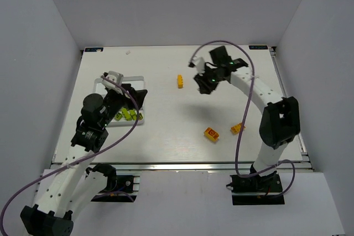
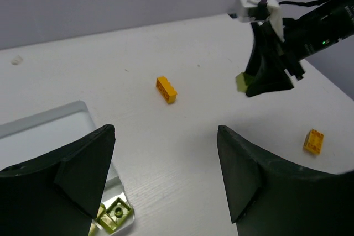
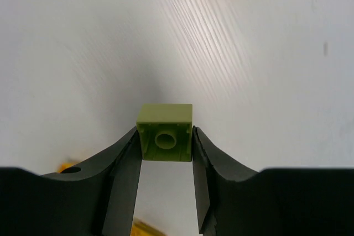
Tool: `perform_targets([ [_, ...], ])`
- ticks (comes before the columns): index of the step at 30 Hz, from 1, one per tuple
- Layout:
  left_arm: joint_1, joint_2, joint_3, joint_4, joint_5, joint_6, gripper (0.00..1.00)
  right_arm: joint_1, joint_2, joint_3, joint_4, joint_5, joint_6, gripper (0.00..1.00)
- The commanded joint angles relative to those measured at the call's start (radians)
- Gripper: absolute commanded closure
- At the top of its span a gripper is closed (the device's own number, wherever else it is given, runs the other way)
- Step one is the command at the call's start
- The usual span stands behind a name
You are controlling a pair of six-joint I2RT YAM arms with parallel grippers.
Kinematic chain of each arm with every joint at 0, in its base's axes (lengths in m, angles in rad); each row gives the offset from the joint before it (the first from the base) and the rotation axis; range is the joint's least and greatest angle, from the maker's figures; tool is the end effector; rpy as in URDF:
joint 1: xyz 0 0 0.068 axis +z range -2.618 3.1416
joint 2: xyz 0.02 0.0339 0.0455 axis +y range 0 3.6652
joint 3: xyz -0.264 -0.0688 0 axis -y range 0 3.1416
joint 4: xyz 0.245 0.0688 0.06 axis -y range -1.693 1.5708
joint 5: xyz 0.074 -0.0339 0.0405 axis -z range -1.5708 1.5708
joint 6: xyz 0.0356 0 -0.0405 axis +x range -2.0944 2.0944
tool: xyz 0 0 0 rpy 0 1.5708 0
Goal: Sort the legos into containers by color
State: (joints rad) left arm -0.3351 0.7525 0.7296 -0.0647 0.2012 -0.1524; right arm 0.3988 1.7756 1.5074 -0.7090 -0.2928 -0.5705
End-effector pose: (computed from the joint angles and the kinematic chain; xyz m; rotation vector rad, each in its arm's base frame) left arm 0.1696 -0.0666 0.3388 0.3074 1.6561 -0.5351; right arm 0.3520 0.1595 0.2753 -1.2701 2.1691 0.3030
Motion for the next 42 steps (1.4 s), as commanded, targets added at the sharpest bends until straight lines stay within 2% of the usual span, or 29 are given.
perform_targets([
  [1, 0.005, -0.082, -0.025, 0.043, -0.126, 0.017, 0.16, 0.158, 0.129, 0.172, -0.018, -0.062, 0.067, 0.98],
  [3, 0.005, -0.126, -0.041, 0.049, -0.180, 0.025, 0.16, 0.219, 0.215, 0.347, -0.017, -0.072, 0.089, 0.98],
  [6, 0.005, -0.189, -0.082, 0.093, -0.186, 0.039, 0.12, 0.332, 0.436, 0.613, -0.023, -0.063, 0.063, 0.98],
  [8, 0.005, -0.208, -0.096, 0.112, -0.187, 0.043, 0.10, 0.371, 0.517, 0.788, -0.008, -0.031, 0.046, 0.97],
  [10, 0.005, -0.205, -0.090, 0.106, -0.186, 0.053, 0.10, 0.431, 0.590, 0.844, 0.034, 0.006, 0.029, 0.96],
  [15, 0.005, -0.188, -0.076, 0.088, -0.187, 0.070, 0.10, 0.509, 0.579, 0.702, 0.332, 0.049, 0.052, 0.94],
  [16, 0.005, -0.193, -0.076, 0.088, -0.186, 0.068, 0.09, 0.517, 0.590, 0.709, 0.348, 0.053, 0.073, 0.92],
  [19, 0.005, -0.193, -0.075, 0.086, -0.186, 0.071, 0.09, 0.529, 0.646, 0.777, 0.367, 0.053, 0.106, 0.90],
  [23, 0.005, -0.183, -0.070, 0.082, -0.186, 0.074, 0.09, 0.545, 0.668, 0.746, 0.413, 0.075, 0.107, 0.77],
  [30, 0.015, -0.177, -0.071, 0.082, -0.187, 0.074, 0.09, 0.538, 0.709, 0.755, 0.454, 0.112, 0.112, 0.69],
  [33, 0.015, -0.176, -0.068, 0.082, -0.186, 0.074, 0.09, 0.538, 0.709, 0.746, 0.460, 0.106, 0.109, 0.58],
  [36, 0.015, -0.171, -0.068, 0.082, -0.183, 0.073, 0.09, 0.542, 0.711, 0.735, 0.465, 0.106, 0.112, 0.42],
  [42, 0.015, -0.163, -0.068, 0.082, -0.177, 0.071, 0.09, 0.540, 0.706, 0.714, 0.464, 0.112, 0.127, 0.34],
])
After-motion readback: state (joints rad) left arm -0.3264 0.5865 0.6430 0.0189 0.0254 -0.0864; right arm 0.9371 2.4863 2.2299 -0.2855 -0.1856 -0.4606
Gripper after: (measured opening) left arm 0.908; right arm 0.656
